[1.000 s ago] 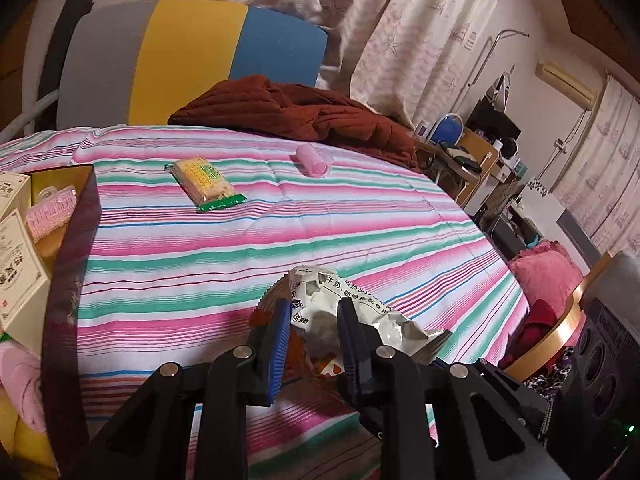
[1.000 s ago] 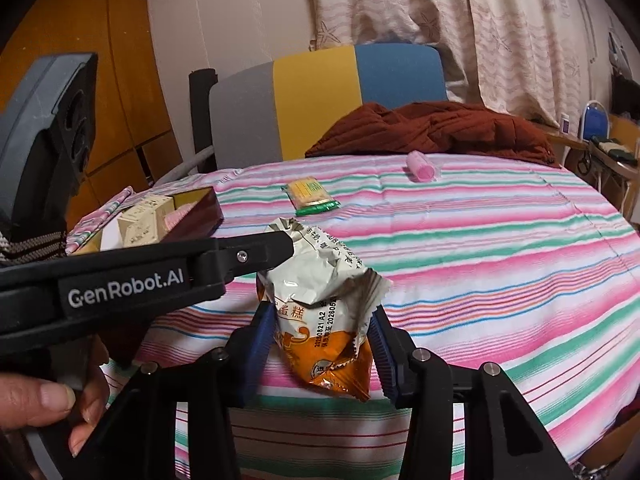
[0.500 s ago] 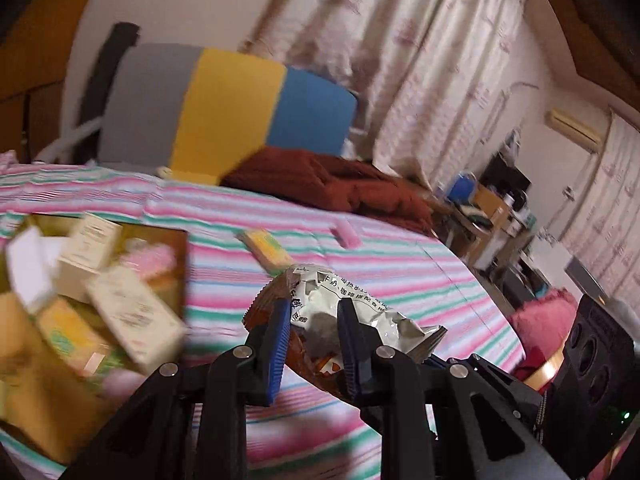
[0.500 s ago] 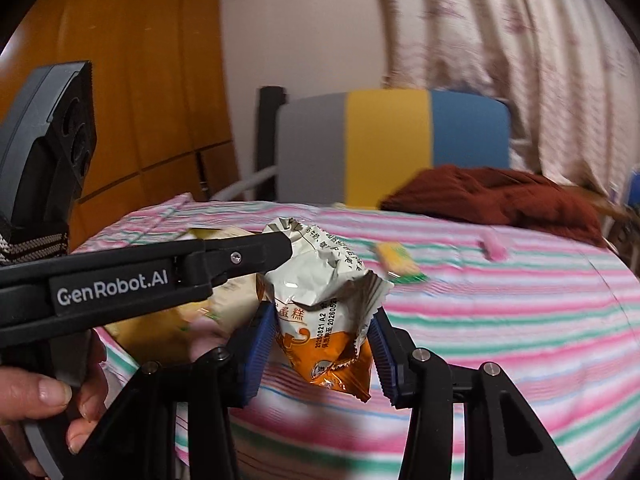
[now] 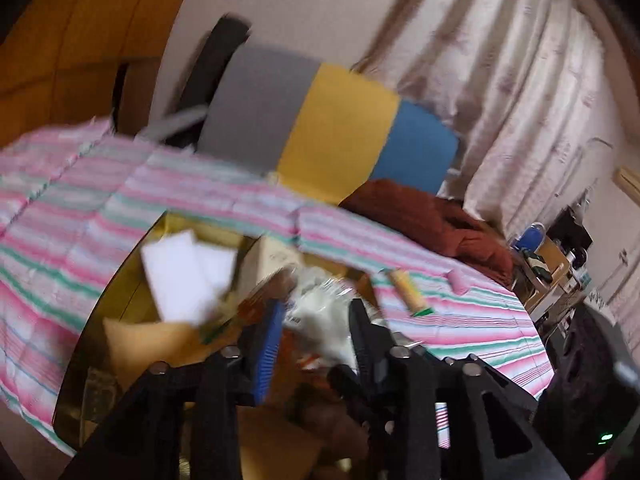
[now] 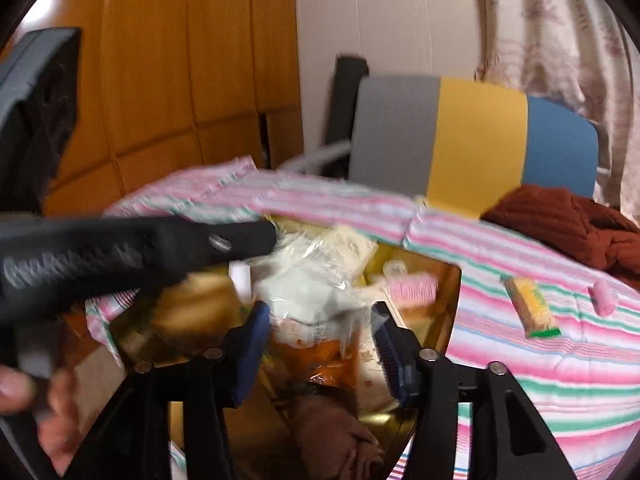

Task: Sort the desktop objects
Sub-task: 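Drop the snack bag into the tray by opening both grippers, then move both grippers toward the WEIDAN cracker pack and pink hair roller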

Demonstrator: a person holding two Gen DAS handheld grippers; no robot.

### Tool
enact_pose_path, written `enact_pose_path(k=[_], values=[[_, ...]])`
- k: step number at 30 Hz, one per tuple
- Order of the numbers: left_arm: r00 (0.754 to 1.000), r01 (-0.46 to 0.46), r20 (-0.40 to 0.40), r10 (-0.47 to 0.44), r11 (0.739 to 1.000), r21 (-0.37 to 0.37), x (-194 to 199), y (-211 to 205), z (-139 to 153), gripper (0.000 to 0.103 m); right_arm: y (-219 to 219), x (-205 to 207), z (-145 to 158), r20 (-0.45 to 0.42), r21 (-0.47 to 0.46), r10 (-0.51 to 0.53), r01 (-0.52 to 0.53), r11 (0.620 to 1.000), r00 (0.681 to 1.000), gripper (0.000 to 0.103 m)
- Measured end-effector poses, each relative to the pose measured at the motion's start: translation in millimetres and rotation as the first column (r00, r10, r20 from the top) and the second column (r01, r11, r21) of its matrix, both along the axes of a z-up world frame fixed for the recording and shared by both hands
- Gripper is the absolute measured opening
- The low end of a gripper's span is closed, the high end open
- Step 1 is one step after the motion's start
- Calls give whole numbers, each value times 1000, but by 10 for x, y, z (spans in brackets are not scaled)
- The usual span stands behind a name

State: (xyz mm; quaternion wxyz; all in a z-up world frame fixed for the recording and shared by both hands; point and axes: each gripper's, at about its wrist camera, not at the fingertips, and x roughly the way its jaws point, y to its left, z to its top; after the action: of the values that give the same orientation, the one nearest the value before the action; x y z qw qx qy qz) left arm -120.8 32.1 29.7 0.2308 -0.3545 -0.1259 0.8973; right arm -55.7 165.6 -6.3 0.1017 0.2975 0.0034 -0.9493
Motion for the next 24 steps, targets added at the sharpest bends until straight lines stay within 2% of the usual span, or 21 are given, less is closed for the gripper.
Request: enact_pose_path(k=[1,5,8,10,12,15,18,21,24], values=[[1000,-16,18,16,1000,1,-36,-67,-44,44,35,33,-23,6,-18,-3,3,1000,1000,62],[997,-75,1,75,996,49,4,-331,-97,46,263,304,5,-40,-61,-49,47,997,998,62],[992,-113,-45,118,989,93,90,-427,-45,47,513,465,58,-65,-102,-101,94,990,993,62],[990,-117,-72,124,988,104,157,-407,12,52,708,560,73,-67,-121,-154,145,982,986,62],[991,-83,-93,94,990,118,250,-312,74,60,926,623,60,-40,-120,-220,214,969,975,62],[994,-2,-108,15,993,116,360,-46,140,61,1352,735,-39,18,-137,-318,318,938,948,62],[991,82,-115,-75,995,57,474,416,141,61,1694,804,-122,55,-142,-382,386,912,923,62],[982,166,-87,-165,986,4,529,885,86,61,1983,834,-193,78,-127,-426,433,892,901,62],[969,244,-40,-245,970,-13,513,1373,-4,62,2282,814,-266,98,-103,-464,472,875,881,62]])
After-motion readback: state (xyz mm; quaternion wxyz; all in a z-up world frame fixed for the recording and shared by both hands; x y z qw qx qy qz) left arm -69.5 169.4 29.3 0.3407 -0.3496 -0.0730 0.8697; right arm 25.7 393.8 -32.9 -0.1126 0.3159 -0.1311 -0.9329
